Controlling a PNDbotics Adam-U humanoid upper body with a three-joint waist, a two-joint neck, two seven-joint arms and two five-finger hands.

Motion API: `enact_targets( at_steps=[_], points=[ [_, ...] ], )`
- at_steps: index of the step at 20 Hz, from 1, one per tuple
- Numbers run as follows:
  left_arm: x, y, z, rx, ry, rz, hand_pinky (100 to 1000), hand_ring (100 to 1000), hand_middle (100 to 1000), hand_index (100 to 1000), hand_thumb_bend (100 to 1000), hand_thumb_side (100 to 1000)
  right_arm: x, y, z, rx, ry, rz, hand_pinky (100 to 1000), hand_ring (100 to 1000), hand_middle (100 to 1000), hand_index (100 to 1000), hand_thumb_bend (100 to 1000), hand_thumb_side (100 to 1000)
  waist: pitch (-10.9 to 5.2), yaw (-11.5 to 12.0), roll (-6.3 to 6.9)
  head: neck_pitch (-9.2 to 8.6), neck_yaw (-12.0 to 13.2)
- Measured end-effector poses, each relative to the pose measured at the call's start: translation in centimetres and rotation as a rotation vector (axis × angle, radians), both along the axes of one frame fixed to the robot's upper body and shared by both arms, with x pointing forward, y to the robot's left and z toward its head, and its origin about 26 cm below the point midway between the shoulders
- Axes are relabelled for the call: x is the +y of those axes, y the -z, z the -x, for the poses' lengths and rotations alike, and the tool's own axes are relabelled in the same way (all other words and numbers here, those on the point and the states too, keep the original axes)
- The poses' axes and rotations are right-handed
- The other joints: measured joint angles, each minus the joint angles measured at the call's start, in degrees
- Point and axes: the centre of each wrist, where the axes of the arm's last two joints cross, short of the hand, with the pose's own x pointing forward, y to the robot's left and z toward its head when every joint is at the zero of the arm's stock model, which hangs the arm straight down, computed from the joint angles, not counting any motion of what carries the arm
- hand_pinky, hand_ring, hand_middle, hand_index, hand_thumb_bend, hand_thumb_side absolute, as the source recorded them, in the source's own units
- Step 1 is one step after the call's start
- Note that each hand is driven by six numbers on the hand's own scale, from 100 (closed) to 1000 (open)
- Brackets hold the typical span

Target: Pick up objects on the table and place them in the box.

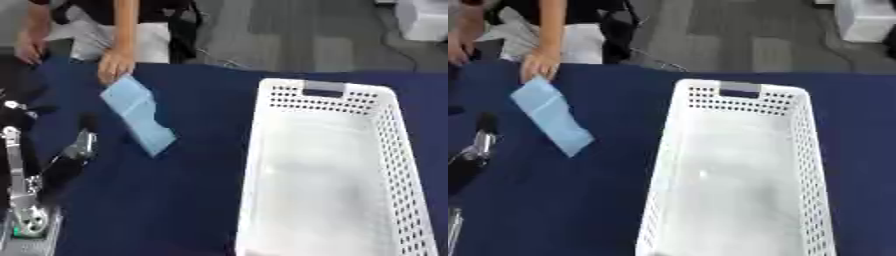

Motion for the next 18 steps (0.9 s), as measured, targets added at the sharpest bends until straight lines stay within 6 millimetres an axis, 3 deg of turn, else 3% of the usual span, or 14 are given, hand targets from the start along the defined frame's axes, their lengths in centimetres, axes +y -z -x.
enact_targets(
  at_steps=[10, 14, 18],
  points=[
    [0.0, 0.0, 0.0, 0.009, -0.002, 0.003, 637, 823, 892, 944, 325, 429, 0.0, 0.0, 0.0, 0.0, 0.002, 0.0, 796, 733, 792, 890, 100, 813, 0.0, 0.0, 0.0, 0.5, 0.14],
    [0.03, -0.06, -0.04, 0.019, -0.02, 0.017, 626, 821, 890, 931, 280, 403, -0.09, 0.21, 0.07, 0.005, 0.01, 0.005, 802, 736, 793, 901, 100, 811, 0.04, 0.02, -0.01, 0.58, 0.17],
    [-0.05, 0.18, -0.44, 0.058, -0.049, 0.061, 559, 783, 842, 907, 270, 422, -0.24, 0.22, 0.09, 0.0, 0.026, 0.014, 805, 737, 794, 907, 100, 809, 0.66, 0.05, 0.01, 1.12, 0.17]
  ],
)
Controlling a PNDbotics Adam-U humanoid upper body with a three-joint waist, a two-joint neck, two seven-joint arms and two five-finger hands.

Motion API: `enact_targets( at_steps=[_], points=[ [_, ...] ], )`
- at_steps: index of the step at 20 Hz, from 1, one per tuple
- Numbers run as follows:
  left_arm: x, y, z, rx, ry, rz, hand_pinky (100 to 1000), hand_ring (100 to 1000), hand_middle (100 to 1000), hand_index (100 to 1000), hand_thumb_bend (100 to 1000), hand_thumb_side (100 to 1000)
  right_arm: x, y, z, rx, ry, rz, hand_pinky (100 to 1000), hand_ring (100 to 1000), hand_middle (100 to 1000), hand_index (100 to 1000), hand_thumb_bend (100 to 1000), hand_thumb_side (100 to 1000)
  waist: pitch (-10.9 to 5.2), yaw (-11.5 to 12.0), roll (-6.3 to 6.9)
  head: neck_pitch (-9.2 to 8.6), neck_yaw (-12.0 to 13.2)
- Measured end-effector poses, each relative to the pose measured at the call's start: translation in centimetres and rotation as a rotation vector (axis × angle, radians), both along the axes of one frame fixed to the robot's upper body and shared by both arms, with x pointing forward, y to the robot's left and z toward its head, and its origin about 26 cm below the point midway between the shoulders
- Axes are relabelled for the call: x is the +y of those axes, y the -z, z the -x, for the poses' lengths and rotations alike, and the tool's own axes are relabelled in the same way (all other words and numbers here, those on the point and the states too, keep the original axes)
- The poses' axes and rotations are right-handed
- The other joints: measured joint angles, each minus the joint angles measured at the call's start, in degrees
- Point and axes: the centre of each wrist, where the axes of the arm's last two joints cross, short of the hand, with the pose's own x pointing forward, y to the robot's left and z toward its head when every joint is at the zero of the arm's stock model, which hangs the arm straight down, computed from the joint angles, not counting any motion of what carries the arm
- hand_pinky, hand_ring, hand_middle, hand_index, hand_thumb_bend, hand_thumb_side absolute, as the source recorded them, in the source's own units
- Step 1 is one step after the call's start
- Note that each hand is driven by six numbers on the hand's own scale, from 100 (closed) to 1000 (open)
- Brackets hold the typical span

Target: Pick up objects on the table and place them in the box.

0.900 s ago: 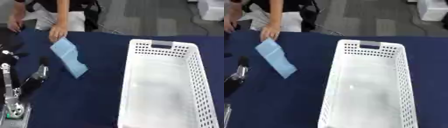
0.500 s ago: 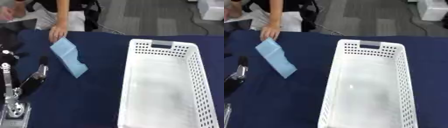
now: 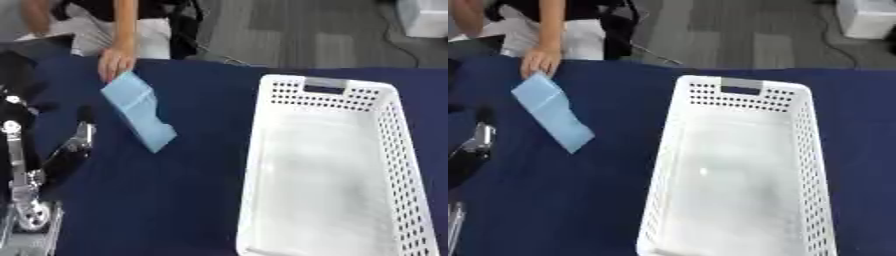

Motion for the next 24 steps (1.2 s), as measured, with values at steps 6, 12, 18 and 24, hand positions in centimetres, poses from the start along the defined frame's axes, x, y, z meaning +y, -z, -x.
enact_targets(
  at_steps=[6, 12, 18, 24],
  points=[
    [0.0, -0.7, -1.6, 0.064, 0.01, -0.034, 517, 736, 810, 895, 378, 384, -0.1, -0.1, 0.0, -0.005, 0.016, 0.015, 811, 739, 796, 916, 100, 807, 0.55, -0.47, 0.37, 0.37, 0.28],
    [0.3, -1.7, -2.8, 0.1, 0.03, -0.11, 519, 745, 812, 892, 361, 422, 0.0, 0.0, 0.0, -0.007, 0.024, 0.026, 815, 740, 798, 924, 100, 805, 1.18, -0.95, 0.93, 0.37, 0.97],
    [0.1, -2.2, -3.5, 0.109, 0.061, -0.157, 620, 810, 868, 932, 491, 389, 0.0, 0.0, 0.0, -0.008, 0.03, 0.033, 814, 740, 798, 921, 100, 804, 1.4, -1.16, 1.23, 0.37, 1.02],
    [0.2, -2.6, -3.7, 0.147, 0.071, -0.263, 713, 851, 894, 946, 523, 402, 0.0, 0.0, 0.0, -0.008, 0.03, 0.034, 812, 739, 797, 913, 100, 801, 1.4, -1.46, 1.31, 0.4, 1.02]
  ],
)
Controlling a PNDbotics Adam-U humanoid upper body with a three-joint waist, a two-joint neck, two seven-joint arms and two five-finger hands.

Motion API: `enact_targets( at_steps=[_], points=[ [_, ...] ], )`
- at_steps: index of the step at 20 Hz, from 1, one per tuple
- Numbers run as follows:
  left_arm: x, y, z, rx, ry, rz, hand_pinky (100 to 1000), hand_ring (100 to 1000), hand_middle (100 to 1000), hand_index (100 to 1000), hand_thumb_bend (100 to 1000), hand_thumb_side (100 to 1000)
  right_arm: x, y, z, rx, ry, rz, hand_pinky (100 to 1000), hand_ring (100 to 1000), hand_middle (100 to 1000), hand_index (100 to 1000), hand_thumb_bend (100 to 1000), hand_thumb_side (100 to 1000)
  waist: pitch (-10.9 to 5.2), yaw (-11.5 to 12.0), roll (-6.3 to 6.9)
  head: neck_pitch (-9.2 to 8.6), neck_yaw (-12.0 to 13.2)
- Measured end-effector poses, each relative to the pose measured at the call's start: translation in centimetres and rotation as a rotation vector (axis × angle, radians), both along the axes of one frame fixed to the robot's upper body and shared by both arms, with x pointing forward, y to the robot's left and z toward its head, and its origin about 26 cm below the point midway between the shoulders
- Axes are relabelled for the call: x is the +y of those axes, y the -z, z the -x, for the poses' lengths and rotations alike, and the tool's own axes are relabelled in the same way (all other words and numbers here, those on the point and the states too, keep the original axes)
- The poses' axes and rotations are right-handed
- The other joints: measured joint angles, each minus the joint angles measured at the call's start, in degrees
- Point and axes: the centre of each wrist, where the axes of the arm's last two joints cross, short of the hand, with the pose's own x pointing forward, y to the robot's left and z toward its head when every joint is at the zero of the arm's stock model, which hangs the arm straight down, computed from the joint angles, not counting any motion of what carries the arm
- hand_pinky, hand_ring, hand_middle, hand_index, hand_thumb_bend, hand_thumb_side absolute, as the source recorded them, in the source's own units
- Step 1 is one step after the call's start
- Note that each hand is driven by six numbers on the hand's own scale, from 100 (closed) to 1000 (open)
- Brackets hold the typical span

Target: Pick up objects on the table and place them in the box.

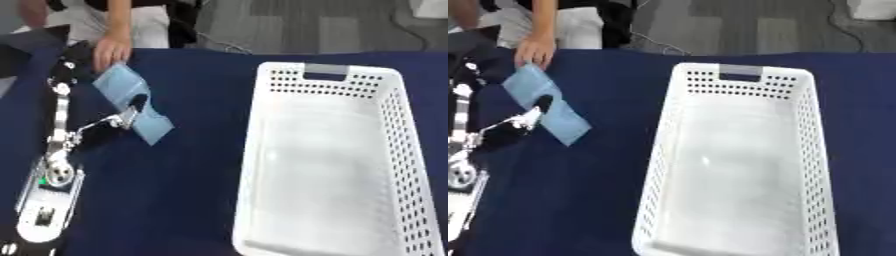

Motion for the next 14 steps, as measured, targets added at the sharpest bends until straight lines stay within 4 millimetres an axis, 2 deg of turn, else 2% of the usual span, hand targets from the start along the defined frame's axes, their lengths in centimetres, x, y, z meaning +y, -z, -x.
enact_targets(
  at_steps=[7, 14],
  points=[
    [0.44, -0.58, -0.17, 0.041, 0.004, -0.114, 727, 854, 894, 946, 521, 418, -0.1, -0.08, 0.0, -0.001, 0.002, 0.007, 813, 739, 798, 911, 100, 800, 0.03, -0.26, 0.12, 0.01, 0.0],
    [0.57, -0.57, -0.34, 0.068, 0.005, -0.157, 721, 841, 884, 938, 475, 471, -0.08, -0.1, 0.0, -0.002, 0.001, 0.008, 814, 739, 798, 910, 100, 799, 0.39, -0.39, 0.33, 0.38, -0.01]
  ],
)
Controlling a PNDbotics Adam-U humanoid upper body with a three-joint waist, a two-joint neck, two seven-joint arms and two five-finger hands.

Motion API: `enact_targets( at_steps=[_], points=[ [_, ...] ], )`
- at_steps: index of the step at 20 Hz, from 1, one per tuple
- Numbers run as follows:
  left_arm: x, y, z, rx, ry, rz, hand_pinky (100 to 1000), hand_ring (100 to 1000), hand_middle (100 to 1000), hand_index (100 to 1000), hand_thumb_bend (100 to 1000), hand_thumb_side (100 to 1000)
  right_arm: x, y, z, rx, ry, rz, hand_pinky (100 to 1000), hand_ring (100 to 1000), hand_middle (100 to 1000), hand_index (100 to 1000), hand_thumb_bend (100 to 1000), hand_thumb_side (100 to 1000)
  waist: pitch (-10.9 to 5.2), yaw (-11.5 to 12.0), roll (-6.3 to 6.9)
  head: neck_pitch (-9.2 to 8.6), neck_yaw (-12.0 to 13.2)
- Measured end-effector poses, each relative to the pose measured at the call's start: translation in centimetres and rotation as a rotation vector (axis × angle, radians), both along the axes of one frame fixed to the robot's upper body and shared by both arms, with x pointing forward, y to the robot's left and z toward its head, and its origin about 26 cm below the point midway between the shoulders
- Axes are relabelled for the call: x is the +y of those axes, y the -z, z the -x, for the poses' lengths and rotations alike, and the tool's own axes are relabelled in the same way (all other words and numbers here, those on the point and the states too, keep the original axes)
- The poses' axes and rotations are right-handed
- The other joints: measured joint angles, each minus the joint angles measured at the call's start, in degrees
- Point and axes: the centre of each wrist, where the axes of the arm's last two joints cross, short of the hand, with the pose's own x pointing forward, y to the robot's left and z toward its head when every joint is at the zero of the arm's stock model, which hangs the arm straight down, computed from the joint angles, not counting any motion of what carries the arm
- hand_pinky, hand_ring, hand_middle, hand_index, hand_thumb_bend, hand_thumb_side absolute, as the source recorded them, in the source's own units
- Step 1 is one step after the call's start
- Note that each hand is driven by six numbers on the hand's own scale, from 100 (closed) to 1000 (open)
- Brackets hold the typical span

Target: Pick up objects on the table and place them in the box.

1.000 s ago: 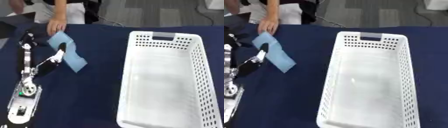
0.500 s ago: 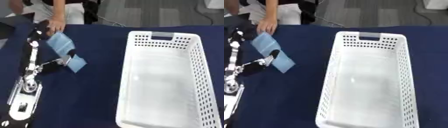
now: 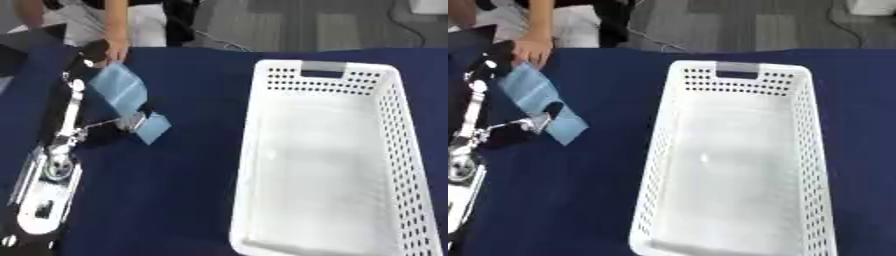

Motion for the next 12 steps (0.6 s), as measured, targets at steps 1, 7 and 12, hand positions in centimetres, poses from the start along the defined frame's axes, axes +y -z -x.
enact_targets(
  at_steps=[1, 7, 12],
  points=[
    [-0.01, -0.01, -0.01, 0.001, -0.001, -0.004, 723, 843, 885, 939, 477, 469, 0.01, 0.0, 0.0, 0.0, 0.0, 0.0, 814, 739, 799, 910, 100, 799, 0.0, 0.0, 0.03, 0.04, 0.0],
    [-0.02, -0.04, -0.03, -0.001, -0.003, -0.011, 713, 838, 876, 933, 457, 480, 0.07, -0.04, -0.02, -0.001, -0.002, 0.001, 814, 739, 798, 910, 100, 800, 0.2, -0.14, 0.15, 0.06, -0.03],
    [0.14, -0.05, -0.11, 0.014, -0.001, -0.032, 757, 871, 895, 925, 351, 464, 0.12, -0.23, -0.08, -0.007, -0.004, 0.002, 815, 742, 796, 908, 100, 800, 0.34, -0.32, 0.45, 0.26, -0.11]
  ],
)
